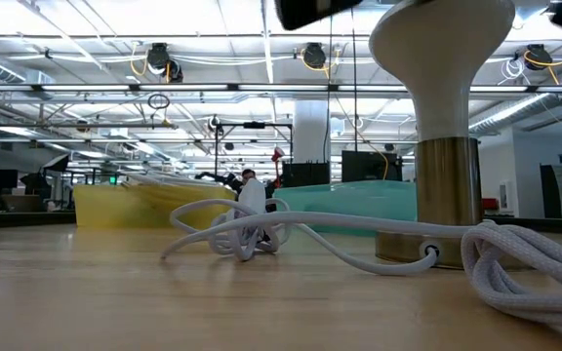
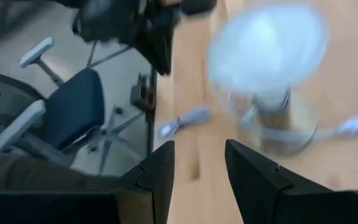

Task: Pick & Place USB Port
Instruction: Put the purple charger cable into the green bin

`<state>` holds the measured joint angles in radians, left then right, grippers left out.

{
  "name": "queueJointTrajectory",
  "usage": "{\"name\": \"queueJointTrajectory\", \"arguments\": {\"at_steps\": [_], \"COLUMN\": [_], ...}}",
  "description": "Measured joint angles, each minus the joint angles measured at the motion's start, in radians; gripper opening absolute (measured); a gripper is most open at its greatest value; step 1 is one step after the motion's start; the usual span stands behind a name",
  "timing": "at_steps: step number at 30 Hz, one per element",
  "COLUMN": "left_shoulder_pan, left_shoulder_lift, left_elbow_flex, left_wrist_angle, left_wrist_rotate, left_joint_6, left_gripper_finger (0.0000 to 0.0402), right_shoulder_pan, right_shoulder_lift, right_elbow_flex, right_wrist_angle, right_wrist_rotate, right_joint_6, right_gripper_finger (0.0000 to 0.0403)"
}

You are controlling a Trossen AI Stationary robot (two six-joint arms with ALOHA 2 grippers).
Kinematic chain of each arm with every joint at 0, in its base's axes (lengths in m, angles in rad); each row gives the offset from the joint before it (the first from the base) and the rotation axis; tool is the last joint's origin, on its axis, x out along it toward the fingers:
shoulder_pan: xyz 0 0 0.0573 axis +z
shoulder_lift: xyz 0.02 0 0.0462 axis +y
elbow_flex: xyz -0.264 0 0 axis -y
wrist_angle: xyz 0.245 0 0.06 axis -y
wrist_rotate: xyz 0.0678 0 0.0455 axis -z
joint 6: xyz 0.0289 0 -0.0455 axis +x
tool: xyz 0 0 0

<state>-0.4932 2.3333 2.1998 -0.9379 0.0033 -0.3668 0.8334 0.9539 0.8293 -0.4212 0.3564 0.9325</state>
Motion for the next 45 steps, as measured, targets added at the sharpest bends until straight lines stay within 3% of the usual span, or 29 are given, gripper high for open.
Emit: {"name": "queueJointTrajectory", "arguments": {"at_steps": [4, 7, 10, 14, 18, 26, 36, 41, 45], "left_shoulder_pan": [0.034, 0.029, -0.003, -0.045, -0.092, -0.176, -0.259, -0.277, -0.274], "left_shoulder_lift": [0.000, 0.000, 0.000, -0.001, -0.010, -0.023, -0.027, -0.027, -0.027], "left_elbow_flex": [0.000, 0.000, 0.000, 0.000, 0.000, 0.000, 0.000, 0.000, 0.000], "left_wrist_angle": [0.071, 0.181, 0.244, 0.221, 0.147, -0.022, -0.188, -0.220, -0.231], "left_wrist_rotate": [0.036, 0.031, -0.009, -0.107, -0.248, -0.442, -0.661, -0.712, -0.727], "left_joint_6": [-0.352, -0.447, -0.516, -0.623, -0.772, -1.067, -1.519, -1.589, -1.598], "left_gripper_finger": [0.0040, 0.0022, 0.0006, 0.0003, 0.0002, 0.0001, 0.0001, 0.0000, 0.0000], "right_shoulder_pan": [0.007, 0.039, 0.072, 0.084, 0.048, -0.069, -0.107, -0.080, -0.088], "right_shoulder_lift": [0.001, 0.020, 0.072, 0.187, 0.330, 0.544, 0.715, 0.761, 0.829], "right_elbow_flex": [-0.098, -0.161, -0.175, -0.148, -0.076, 0.074, 0.195, 0.302, 0.379], "right_wrist_angle": [0.113, 0.231, 0.280, 0.284, 0.293, 0.291, 0.068, 0.044, 0.020], "right_wrist_rotate": [-0.141, -0.229, -0.253, -0.256, -0.299, -0.409, -0.398, -0.313, -0.321], "right_joint_6": [0.090, 0.121, 0.123, 0.133, 0.089, -0.166, -0.412, -0.468, -0.490], "right_gripper_finger": [0.0130, 0.0096, 0.0025, 0.0003, 0.0001, 0.0000, 0.0000, 0.0000, 0.0000]}}
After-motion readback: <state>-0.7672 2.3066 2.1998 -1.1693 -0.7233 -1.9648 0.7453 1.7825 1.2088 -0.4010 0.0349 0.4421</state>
